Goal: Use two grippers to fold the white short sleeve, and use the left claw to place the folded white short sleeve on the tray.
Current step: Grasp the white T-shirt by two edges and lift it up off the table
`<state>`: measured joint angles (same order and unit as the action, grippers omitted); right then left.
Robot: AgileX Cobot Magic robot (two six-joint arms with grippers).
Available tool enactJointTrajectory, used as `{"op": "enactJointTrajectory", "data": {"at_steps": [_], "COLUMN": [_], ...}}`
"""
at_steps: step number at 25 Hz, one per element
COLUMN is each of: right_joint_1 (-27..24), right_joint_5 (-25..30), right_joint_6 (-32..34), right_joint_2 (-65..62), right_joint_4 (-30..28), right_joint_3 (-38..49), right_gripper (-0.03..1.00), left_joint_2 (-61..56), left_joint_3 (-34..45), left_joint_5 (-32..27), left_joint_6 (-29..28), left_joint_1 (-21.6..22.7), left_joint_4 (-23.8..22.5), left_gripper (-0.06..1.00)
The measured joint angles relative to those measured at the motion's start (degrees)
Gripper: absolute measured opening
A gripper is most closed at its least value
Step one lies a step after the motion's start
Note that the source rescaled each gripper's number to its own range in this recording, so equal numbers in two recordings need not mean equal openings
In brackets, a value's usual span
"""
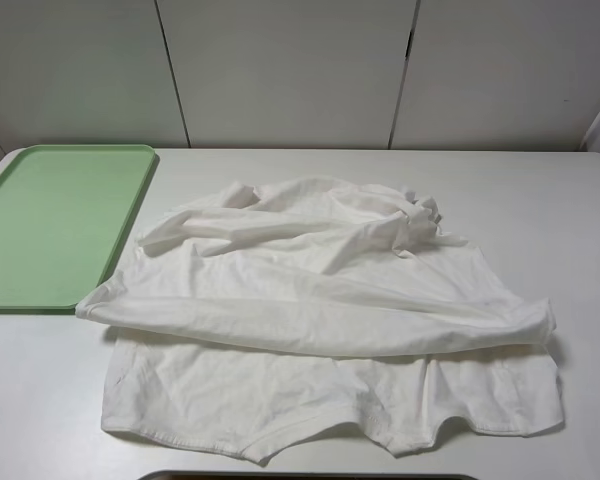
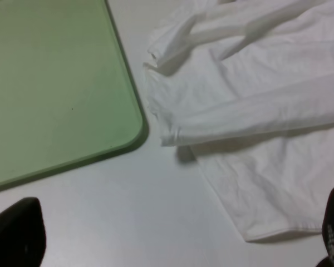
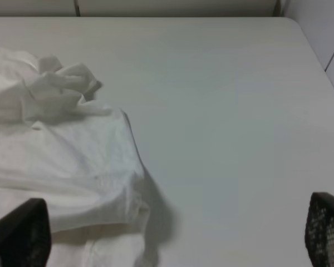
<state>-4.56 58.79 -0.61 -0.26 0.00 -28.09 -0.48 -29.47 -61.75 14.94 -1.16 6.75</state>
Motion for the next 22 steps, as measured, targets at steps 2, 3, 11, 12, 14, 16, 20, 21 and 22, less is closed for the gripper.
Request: {"op": "enactJointTrajectory", "data": {"at_steps": [2,3,11,12,14,16,20,21,22], "right_joint_1": [0.0,0.0,0.0,0.0,0.0,0.0,0.0,0.0,0.0], "right_joint_5": [0.0,0.0,0.0,0.0,0.0,0.0,0.0,0.0,0.0], "right_joint_6": [0.0,0.0,0.0,0.0,0.0,0.0,0.0,0.0,0.0], "right_joint_2": [0.0,0.0,0.0,0.0,0.0,0.0,0.0,0.0,0.0], "right_joint_4": [0.0,0.0,0.0,0.0,0.0,0.0,0.0,0.0,0.0], "right_joint_3": [0.0,0.0,0.0,0.0,0.0,0.0,0.0,0.0,0.0], "right_gripper": [1.0,1.0,1.0,1.0,1.0,1.0,1.0,1.0,1.0], "left_joint_2": [0.0,0.0,0.0,0.0,0.0,0.0,0.0,0.0,0.0], "left_joint_3": [0.0,0.0,0.0,0.0,0.0,0.0,0.0,0.0,0.0], "left_joint_5": [0.0,0.0,0.0,0.0,0.0,0.0,0.0,0.0,0.0], "left_joint_6": [0.0,0.0,0.0,0.0,0.0,0.0,0.0,0.0,0.0], "left_joint_1": [0.0,0.0,0.0,0.0,0.0,0.0,0.0,0.0,0.0], "left_joint_4": [0.0,0.0,0.0,0.0,0.0,0.0,0.0,0.0,0.0], "left_gripper": [1.0,1.0,1.0,1.0,1.0,1.0,1.0,1.0,1.0]}}
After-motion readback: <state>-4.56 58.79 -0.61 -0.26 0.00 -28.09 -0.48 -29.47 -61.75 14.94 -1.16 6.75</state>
